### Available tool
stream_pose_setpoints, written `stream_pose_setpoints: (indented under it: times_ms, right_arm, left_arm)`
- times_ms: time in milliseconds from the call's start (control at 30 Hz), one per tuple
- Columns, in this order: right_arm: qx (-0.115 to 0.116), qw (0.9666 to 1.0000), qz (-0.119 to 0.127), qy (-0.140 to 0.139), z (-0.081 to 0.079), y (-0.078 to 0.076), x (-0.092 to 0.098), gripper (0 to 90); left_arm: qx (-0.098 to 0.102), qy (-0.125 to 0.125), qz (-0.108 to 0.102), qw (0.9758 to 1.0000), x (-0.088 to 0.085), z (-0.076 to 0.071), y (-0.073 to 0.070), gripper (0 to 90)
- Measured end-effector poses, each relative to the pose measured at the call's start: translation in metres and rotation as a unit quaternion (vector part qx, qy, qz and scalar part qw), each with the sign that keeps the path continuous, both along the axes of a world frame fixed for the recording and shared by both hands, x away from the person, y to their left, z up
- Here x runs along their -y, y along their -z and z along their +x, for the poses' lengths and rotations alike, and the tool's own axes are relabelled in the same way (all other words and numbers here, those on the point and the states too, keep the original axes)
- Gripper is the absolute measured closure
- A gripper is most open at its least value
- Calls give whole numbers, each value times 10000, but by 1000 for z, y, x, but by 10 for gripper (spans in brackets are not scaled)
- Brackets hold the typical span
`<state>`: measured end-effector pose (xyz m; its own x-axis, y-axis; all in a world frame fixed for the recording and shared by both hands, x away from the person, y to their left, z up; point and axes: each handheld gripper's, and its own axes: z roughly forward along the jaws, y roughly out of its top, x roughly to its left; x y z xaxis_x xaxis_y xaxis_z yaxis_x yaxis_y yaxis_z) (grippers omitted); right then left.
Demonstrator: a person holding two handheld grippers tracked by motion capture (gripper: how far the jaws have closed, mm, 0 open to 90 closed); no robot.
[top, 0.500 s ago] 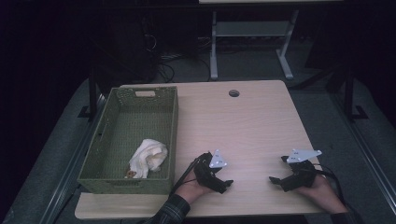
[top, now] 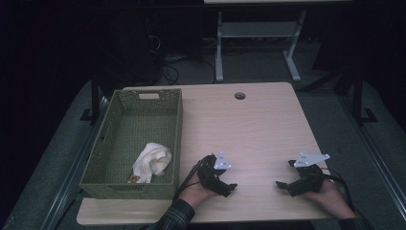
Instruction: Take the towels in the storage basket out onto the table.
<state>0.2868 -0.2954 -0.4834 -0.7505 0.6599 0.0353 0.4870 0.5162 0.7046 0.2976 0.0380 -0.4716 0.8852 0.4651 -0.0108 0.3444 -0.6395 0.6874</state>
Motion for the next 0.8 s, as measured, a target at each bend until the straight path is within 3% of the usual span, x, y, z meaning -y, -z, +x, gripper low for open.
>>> stream_pose_setpoints:
  times_ms: [133,267,367,500,800]
  right_arm:
    - [-3,10000,2,13,0,0,0,18]
    - [13,10000,-13,31,-1,0,1,18]
    - [13,10000,-13,32,-1,0,1,18]
    - [12,10000,-12,33,-1,0,1,18]
    - [13,10000,-11,31,-1,0,1,18]
  left_arm:
    - [-60,-126,-65,9999,-2,3,-4,127]
    - [7,-187,-22,9998,-6,2,-9,127]
    - [-62,-272,-145,9995,-8,2,-11,127]
    - [-70,-296,-89,9995,-10,1,-13,128]
    - [61,-435,-163,9989,-15,-1,-27,128]
